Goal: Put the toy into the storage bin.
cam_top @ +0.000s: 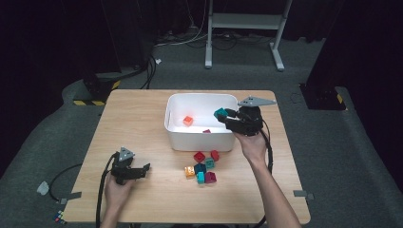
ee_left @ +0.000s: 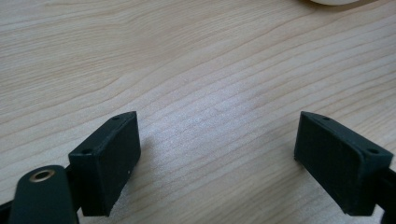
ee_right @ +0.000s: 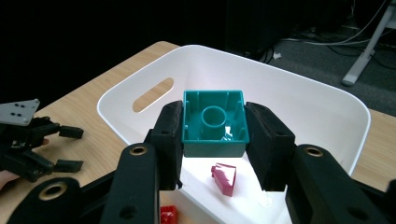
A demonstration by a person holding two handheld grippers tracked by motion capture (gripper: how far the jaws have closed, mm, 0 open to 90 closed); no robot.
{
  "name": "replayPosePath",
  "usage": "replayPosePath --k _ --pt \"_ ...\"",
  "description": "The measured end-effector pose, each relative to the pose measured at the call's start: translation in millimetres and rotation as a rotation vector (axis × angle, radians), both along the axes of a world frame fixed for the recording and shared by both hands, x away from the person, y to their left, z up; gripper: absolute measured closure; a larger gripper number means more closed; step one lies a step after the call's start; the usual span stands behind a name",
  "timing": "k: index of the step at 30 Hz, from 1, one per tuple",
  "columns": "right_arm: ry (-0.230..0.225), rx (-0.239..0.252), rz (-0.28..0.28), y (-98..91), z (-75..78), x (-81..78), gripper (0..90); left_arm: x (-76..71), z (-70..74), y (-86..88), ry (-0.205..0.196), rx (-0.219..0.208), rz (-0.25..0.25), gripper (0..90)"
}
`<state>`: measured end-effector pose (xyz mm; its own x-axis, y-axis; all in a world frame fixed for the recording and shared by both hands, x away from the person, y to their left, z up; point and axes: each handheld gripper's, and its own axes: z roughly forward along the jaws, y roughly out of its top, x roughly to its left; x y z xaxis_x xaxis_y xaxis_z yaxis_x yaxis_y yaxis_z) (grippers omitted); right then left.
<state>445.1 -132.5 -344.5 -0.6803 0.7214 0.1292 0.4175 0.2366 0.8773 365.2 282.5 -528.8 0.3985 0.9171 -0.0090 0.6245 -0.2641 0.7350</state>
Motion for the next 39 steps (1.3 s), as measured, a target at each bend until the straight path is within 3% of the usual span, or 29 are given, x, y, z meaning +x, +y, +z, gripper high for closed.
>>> replayPosePath --k 19,30,39 --pt "-0.015 -0.051 -0.029 28.4 12.2 33.7 59.2 -0.1 0.0 -0.1 0.001 -0.001 0.001 14.6" --pt "0.008 -0.077 -0.029 44.5 7.3 49.2 59.1 -0.1 -0.1 -0.3 0.0 -0.004 0.003 14.6" --pt "0.036 -0.126 -0.035 58.4 -6.1 63.1 59.0 -0.1 -0.2 -0.3 -0.001 -0.005 0.003 14.7"
